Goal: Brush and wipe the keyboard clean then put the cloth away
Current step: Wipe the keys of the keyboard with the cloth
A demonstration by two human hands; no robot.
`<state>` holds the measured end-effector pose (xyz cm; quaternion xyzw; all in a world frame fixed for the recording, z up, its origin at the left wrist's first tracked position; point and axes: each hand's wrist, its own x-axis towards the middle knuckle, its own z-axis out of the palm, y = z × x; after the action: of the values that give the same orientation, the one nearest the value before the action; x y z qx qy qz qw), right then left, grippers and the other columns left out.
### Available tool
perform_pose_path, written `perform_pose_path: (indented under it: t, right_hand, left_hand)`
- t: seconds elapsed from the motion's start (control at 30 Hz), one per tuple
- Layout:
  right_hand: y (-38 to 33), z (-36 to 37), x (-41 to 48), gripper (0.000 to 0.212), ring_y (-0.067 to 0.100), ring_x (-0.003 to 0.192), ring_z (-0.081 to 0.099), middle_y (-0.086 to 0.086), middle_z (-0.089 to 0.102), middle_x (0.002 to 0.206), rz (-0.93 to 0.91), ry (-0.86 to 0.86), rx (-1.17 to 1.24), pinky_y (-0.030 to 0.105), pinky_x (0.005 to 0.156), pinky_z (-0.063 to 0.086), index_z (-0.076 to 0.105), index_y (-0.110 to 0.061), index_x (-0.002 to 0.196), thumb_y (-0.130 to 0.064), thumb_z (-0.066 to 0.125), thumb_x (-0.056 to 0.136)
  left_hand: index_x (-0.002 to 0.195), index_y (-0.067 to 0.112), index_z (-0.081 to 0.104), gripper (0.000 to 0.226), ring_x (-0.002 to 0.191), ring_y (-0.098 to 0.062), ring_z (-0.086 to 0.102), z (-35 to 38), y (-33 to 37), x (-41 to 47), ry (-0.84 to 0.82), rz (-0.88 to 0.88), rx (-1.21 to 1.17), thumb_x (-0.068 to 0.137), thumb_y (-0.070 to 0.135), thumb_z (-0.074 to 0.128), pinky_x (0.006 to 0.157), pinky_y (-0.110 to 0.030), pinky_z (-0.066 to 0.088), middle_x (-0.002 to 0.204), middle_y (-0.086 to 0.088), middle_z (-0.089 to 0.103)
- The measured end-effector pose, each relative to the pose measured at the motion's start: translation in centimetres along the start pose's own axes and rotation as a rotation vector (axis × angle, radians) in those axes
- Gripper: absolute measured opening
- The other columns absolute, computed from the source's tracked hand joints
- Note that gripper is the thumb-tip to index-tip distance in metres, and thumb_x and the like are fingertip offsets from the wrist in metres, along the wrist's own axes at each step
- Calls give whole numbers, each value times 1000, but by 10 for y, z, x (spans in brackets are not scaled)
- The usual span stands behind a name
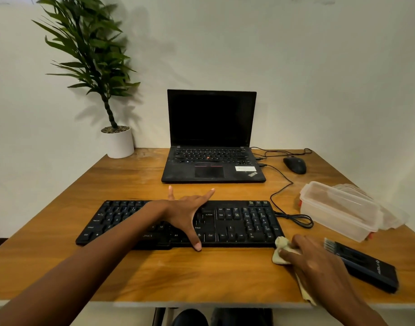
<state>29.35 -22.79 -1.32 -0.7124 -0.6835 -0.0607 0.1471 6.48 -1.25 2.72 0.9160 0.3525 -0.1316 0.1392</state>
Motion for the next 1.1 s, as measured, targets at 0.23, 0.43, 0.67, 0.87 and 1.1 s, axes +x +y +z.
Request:
perform_pose_path:
  t: [0.23, 0.43, 0.67, 0.87, 1.1]
  right_hand:
    - [-74, 30, 37, 35, 0, 68, 42, -17, 43, 83, -423, -25, -95, 13, 44, 14, 58, -32, 89, -42, 25, 90]
    - [-78, 26, 45, 14, 5, 71, 47, -9, 53, 82, -574, -24, -183, 17, 42, 30, 66, -24, 87, -35, 60, 80]
    - [-6, 11, 23, 9, -2, 62, 43, -14, 53, 78, -472, 98, -204, 9, 45, 30, 43, -31, 94, -38, 37, 93]
    - [-45, 21, 37, 21, 0, 71, 43, -13, 54, 81, -611, 69, -208, 12, 45, 34, 61, -29, 90, -36, 43, 85]
    - [-131, 53, 78, 30, 8, 79, 48, -2, 56, 98, -837, 99, -199, 18, 48, 39, 65, -16, 93, -24, 36, 94]
  left_hand:
    - [140, 41, -28, 134, 146, -25, -4, -2, 2, 4, -10, 6, 63, 60, 63, 76, 95, -68, -28, 160, 2, 1]
    - [141, 42, -26, 132, 146, -24, -4, -1, 1, 2, 1, 22, 71, 60, 63, 76, 93, -67, -31, 160, 2, 1]
    - [143, 37, -25, 127, 145, -23, -9, -9, -28, -27, -36, -30, -81, 70, 45, 78, 95, -62, -28, 159, 2, -5]
    - [146, 36, -20, 127, 146, -22, -5, -13, -25, -26, -44, -17, -67, 67, 44, 80, 96, -62, -27, 160, 3, 0]
    - [147, 35, -16, 122, 145, -22, 4, -20, -18, -25, -82, -24, -22, 71, 38, 79, 109, -58, -11, 159, 3, 8]
